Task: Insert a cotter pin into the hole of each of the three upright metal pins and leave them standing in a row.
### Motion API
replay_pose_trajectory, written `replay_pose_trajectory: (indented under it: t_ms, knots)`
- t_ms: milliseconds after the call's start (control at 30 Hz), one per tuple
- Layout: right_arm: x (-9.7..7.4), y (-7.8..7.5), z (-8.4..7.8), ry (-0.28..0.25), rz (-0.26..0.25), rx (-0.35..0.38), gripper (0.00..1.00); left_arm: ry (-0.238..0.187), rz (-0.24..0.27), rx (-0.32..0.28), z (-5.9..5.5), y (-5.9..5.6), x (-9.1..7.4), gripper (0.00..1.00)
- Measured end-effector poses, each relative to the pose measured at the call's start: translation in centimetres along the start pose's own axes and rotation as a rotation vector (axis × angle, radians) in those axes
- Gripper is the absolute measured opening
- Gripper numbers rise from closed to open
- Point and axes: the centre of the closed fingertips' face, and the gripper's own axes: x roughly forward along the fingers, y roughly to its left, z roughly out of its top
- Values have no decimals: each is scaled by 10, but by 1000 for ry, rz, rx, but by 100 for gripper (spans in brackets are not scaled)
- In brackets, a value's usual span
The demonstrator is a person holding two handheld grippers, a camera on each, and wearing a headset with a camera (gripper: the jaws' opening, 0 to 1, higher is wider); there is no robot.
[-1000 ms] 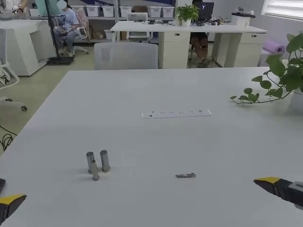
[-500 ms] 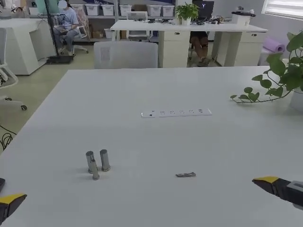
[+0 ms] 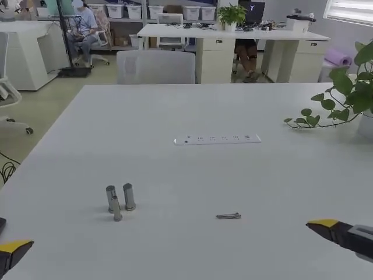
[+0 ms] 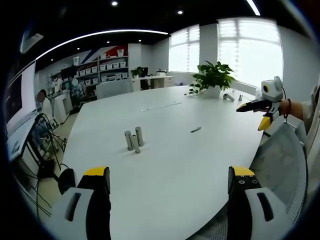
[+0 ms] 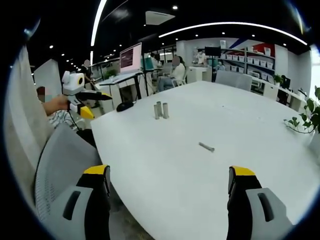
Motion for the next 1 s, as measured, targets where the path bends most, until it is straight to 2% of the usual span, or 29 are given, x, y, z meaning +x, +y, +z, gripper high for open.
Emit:
replay_pose_trajectory:
  t_ms: [367, 500, 667, 767, 1000]
  knots:
    - [1, -2, 2, -10, -5, -2, 100, 12, -18, 8, -1, -4, 3, 98]
    - [1, -1, 2, -11, 2, -1, 100, 37, -20, 13, -5, -3, 6, 95]
    - [3, -2, 4, -15, 3, 2, 99, 42, -12, 6, -6, 3, 11, 88]
    - [4, -3, 5, -19, 5, 5, 98, 49, 1, 8, -7, 11, 17, 82]
    - [6, -7, 9, -29, 1, 11, 97, 37, 24, 25, -1, 23, 30, 70]
